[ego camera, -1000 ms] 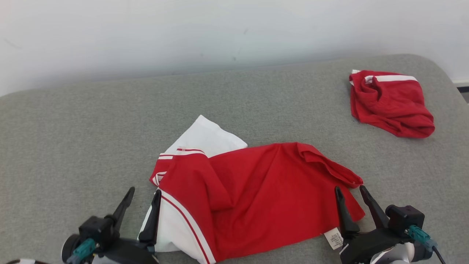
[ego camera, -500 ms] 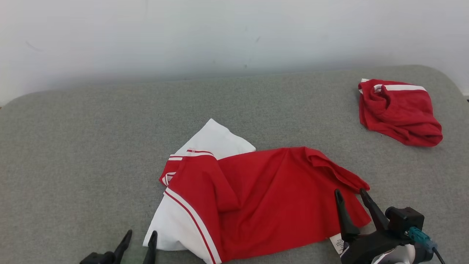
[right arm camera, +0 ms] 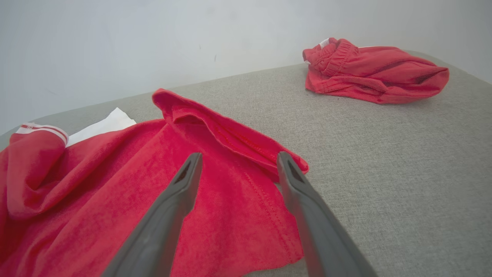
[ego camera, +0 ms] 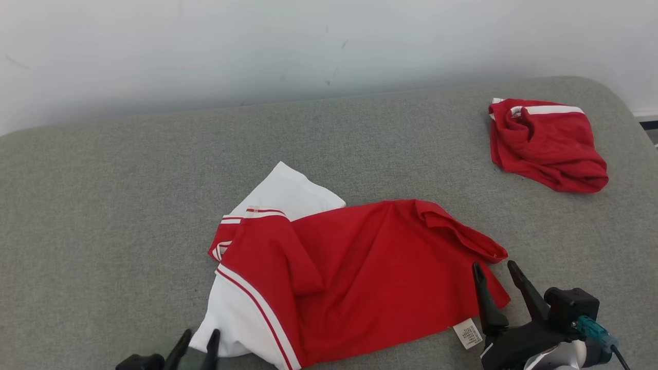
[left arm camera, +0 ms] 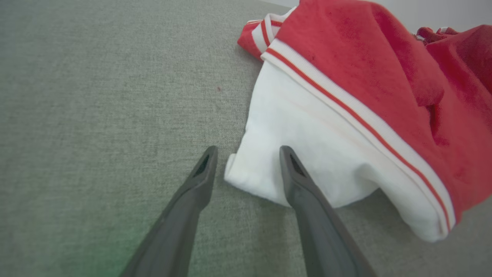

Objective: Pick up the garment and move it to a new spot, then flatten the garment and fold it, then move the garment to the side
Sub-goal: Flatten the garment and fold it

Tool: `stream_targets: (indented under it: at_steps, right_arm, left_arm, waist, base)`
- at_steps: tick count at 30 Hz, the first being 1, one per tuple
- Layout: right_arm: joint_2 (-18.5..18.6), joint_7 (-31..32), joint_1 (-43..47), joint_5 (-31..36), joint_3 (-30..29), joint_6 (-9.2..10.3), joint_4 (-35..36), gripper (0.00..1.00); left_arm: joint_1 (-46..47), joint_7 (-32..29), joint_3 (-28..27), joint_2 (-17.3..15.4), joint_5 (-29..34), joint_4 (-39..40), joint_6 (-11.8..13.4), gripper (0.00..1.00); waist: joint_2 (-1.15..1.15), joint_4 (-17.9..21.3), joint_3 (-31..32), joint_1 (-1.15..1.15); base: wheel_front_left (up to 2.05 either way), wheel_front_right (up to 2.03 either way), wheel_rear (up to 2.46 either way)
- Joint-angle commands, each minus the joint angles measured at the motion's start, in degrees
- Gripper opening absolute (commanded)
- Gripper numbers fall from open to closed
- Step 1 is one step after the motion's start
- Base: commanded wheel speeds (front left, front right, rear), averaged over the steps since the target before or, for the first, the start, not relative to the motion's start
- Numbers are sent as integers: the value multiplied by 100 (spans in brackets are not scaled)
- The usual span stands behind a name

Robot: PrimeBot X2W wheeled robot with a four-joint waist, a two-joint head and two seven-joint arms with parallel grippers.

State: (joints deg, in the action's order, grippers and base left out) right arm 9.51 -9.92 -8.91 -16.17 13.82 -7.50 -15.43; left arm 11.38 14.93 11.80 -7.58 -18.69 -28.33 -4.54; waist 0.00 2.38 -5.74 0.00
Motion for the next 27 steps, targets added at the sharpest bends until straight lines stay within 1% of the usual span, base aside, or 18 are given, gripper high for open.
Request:
stream_targets:
  at_steps: [1,6,10,15,20,24,27]
  right_arm:
    - [26,-15,-13,6,-8,1,23,100]
    - [-16,-28,57,50,-63,1,23,100]
    - [-30,-53,93,39,-96,1,13,100]
    - [-78,-101,145,16,-122,1,-28,100]
    - [-104,-161,145,15,-203,1,-88,100]
    - [-102,-177,154,22,-251,1,-124,100]
    - [-98,-166,129,18,-245,1,-159,100]
  left_arm:
    - [50,18,-17,-4,4,-5,-33,0]
    - [33,19,-32,44,118,217,-36,0]
    - [-67,19,-38,60,204,498,15,0]
    - [-340,7,-91,18,247,1048,176,0]
    - [-772,-247,-86,-58,239,1815,368,0]
    - [-1117,-468,-50,-48,178,2385,466,0]
    - [-1296,-585,-28,-56,140,2504,498,0]
  waist:
    - [0,4,-8,0]
    - [0,-83,18,0]
    - [0,-233,59,0]
    - [0,-472,105,0]
    - [0,-734,96,0]
    - [0,-893,83,0]
    - [0,-965,86,0]
  base:
    - [0,0,0]
    - [0,0,0]
    - [0,0,0]
    - [0,0,0]
    - [0,0,0]
    - [0,0,0]
    - [0,0,0]
